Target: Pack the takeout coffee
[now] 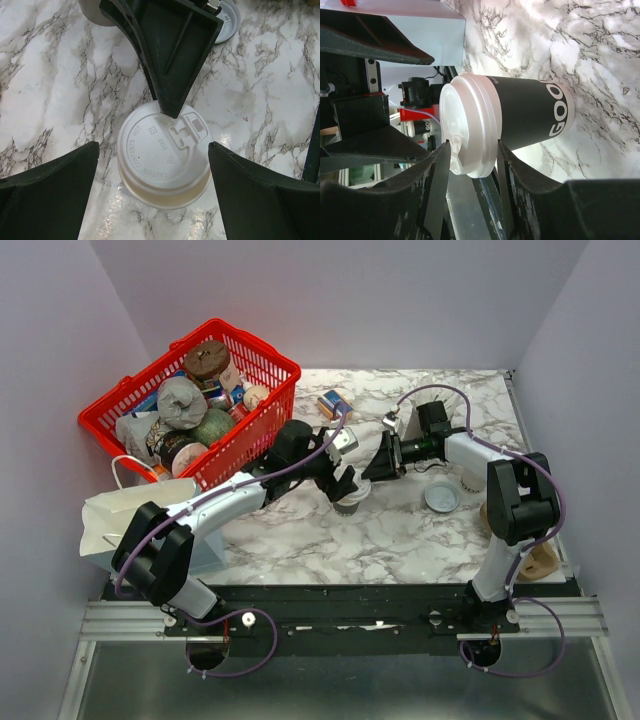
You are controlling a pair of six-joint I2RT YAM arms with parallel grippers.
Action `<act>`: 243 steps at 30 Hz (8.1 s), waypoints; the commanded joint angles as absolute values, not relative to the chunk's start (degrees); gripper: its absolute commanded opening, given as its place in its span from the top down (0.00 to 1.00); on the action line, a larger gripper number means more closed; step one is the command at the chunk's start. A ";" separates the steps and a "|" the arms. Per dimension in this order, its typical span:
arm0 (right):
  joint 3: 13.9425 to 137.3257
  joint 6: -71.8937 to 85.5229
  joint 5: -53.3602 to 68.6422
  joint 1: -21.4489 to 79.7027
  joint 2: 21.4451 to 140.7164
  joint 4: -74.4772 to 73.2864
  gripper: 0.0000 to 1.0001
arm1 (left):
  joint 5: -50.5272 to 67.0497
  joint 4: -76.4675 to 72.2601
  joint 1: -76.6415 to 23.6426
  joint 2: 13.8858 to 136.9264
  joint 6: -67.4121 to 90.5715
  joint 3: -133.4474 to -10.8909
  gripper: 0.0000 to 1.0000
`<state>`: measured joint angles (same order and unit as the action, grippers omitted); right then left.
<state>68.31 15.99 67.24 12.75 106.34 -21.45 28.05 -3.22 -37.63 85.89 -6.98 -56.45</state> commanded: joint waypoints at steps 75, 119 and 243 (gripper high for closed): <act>76.81 5.98 47.74 20.21 103.54 -35.33 0.48 | 4.48 4.48 -32.26 73.48 4.13 -46.67 0.05; 85.69 3.52 36.57 25.40 104.51 -40.34 0.45 | 16.52 10.18 -28.66 70.05 6.68 -46.05 0.04; 89.47 -19.96 44.48 30.76 103.27 -45.97 0.40 | 23.29 -1.14 -25.22 88.77 21.53 -54.58 0.12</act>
